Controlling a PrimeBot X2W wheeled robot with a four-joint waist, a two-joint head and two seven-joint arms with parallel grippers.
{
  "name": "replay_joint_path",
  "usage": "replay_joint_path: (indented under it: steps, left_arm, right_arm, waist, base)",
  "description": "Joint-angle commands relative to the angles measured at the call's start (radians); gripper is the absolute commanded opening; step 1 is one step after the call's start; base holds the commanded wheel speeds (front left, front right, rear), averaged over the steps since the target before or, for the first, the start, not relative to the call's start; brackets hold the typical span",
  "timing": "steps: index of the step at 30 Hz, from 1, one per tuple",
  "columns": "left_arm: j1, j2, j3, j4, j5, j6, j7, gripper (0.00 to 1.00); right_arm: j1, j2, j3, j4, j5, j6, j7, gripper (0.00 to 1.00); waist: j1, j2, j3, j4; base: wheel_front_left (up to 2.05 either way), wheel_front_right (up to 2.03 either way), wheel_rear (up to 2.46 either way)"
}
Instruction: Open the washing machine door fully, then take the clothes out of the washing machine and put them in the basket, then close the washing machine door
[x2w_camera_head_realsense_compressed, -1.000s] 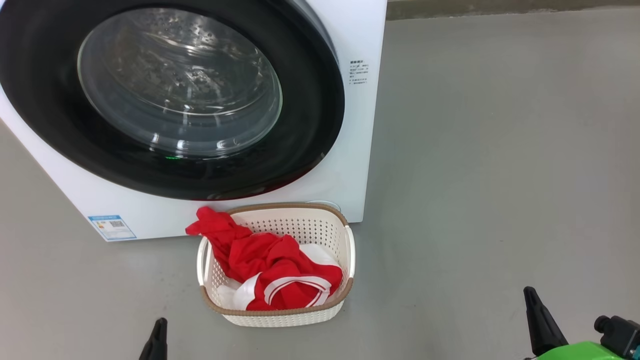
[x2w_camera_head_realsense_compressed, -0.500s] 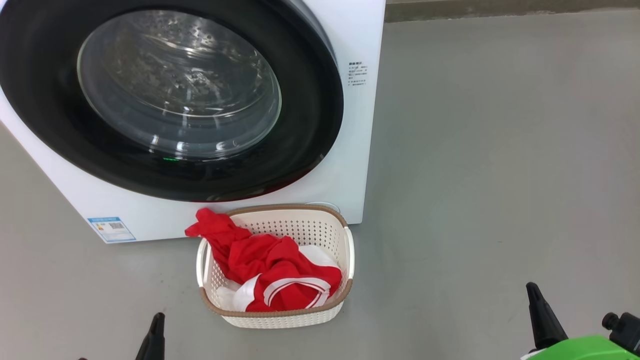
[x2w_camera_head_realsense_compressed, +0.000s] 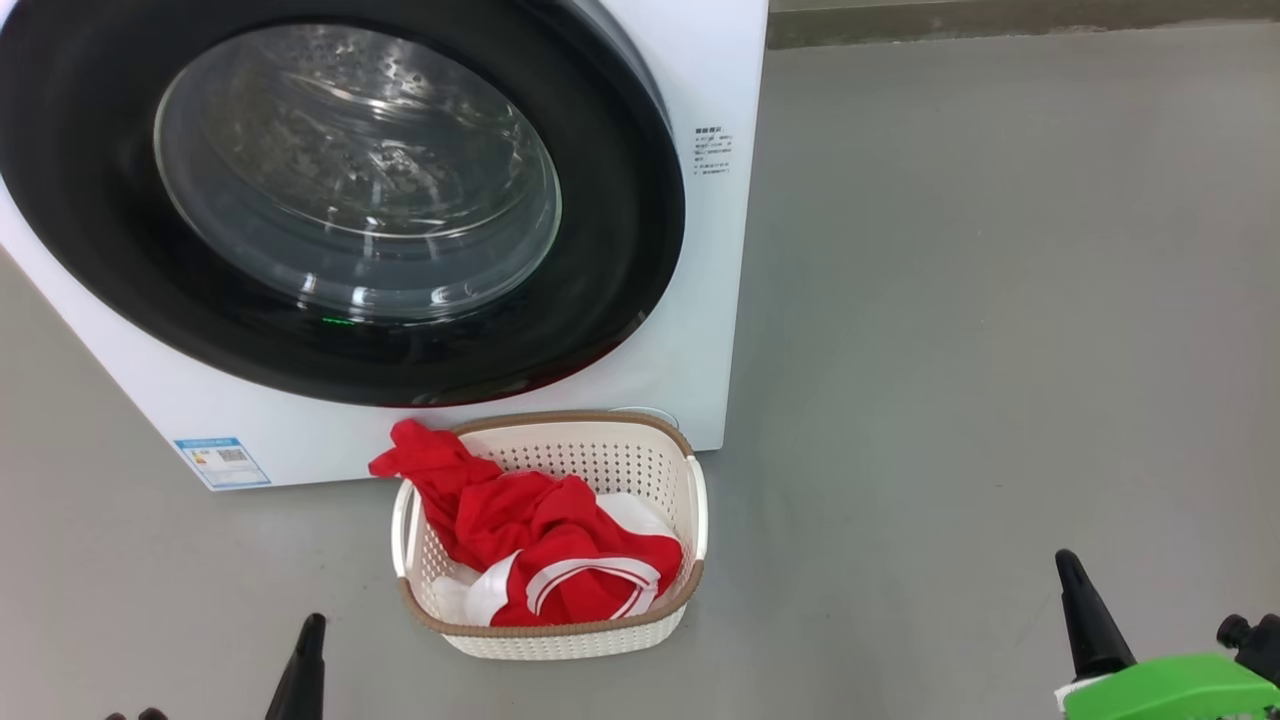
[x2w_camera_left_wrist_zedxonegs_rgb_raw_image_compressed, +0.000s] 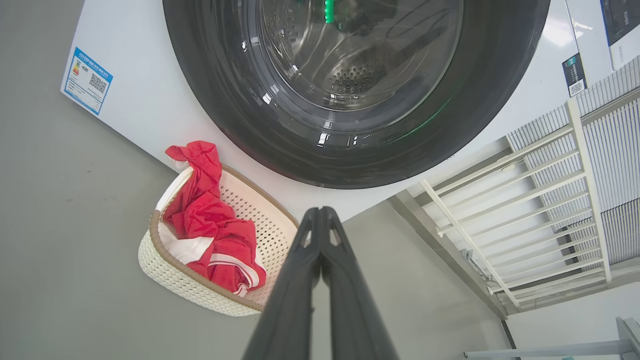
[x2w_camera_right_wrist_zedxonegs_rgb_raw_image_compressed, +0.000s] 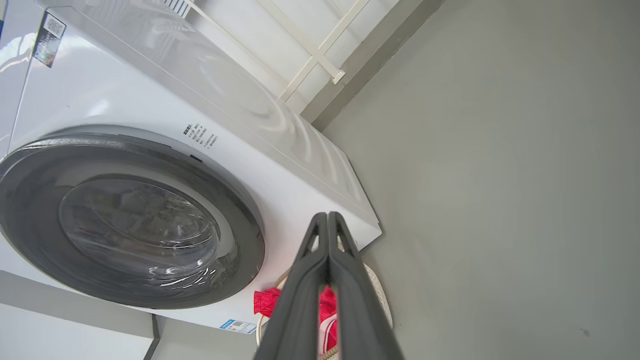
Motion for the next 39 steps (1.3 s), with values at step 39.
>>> replay_joint_path:
  steps: [39]
  left_arm:
    - [-0.107,-0.012,0.06,-0.005,-0.399,-0.006,0.115,0.0]
  right_arm:
    - [-0.116,-0.018,-0.001,-0.049,0.403,-0.001,0.118,0.0]
  waist:
    - [-0.0001,0.0,-0.013,-0.006]
  base:
    - [0.0,0.0,0.0]
